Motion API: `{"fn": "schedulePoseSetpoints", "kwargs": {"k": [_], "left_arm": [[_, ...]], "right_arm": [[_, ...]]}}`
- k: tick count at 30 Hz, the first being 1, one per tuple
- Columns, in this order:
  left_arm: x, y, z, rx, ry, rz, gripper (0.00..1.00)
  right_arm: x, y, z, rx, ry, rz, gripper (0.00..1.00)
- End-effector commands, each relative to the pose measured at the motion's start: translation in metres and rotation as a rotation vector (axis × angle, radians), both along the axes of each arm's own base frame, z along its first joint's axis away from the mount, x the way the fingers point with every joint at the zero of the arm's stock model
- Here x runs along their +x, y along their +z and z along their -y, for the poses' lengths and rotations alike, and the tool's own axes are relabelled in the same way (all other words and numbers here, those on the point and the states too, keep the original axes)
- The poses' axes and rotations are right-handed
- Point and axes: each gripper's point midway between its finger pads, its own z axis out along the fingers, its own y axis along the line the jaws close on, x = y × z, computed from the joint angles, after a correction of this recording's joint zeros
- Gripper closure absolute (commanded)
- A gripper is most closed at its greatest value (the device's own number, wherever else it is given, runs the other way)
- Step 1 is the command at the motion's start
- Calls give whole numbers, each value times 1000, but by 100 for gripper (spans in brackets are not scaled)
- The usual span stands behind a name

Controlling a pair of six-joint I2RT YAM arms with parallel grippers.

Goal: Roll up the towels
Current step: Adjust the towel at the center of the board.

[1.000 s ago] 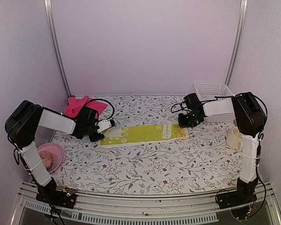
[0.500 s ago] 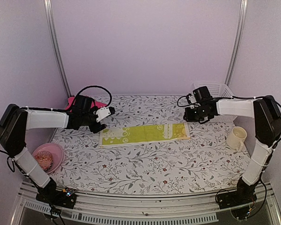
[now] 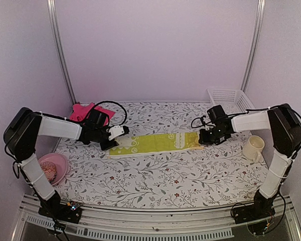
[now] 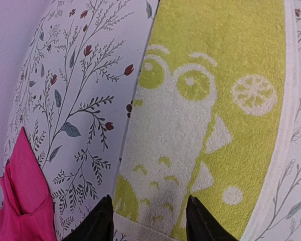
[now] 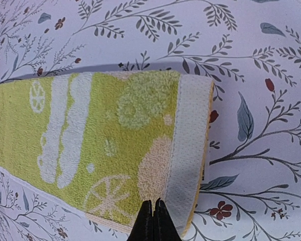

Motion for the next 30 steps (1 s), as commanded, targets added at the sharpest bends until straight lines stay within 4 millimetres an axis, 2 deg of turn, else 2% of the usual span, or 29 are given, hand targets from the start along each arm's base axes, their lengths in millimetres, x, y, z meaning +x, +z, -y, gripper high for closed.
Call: {"fn": "schedulePoseSetpoints", "kwargs": {"k": [1, 5, 10, 13, 16, 21, 24, 27, 30], "left_arm": [[-9, -11, 2, 14, -20, -32, 50], [-18, -19, 0, 23, -34, -59, 50], [-30, -29, -2, 43, -57, -92, 47], [-31, -24, 0, 28, -64, -90, 40], [-28, -2, 6, -21, -65, -69, 28], [-24, 53, 7, -148, -63, -25, 3], [-28, 80, -5, -219, -44, 3, 3], [-40, 92, -24, -256, -25, 25, 3], [-55, 99, -39, -279, -4, 50, 3]], "right_arm": [[-11, -37, 13, -75, -28, -91, 97], [-12, -39, 15, -85, -36, -97, 97], [-7, -24, 22, -108, -65, -68, 93], [-4, -6, 23, -104, -80, -33, 92], [-2, 18, 25, -91, -98, 13, 85], [-3, 50, 34, -88, -138, 60, 56], [-4, 50, 36, -69, -149, 52, 48], [-6, 42, 33, -45, -149, 38, 39], [-5, 29, 29, -28, -149, 16, 38]]}}
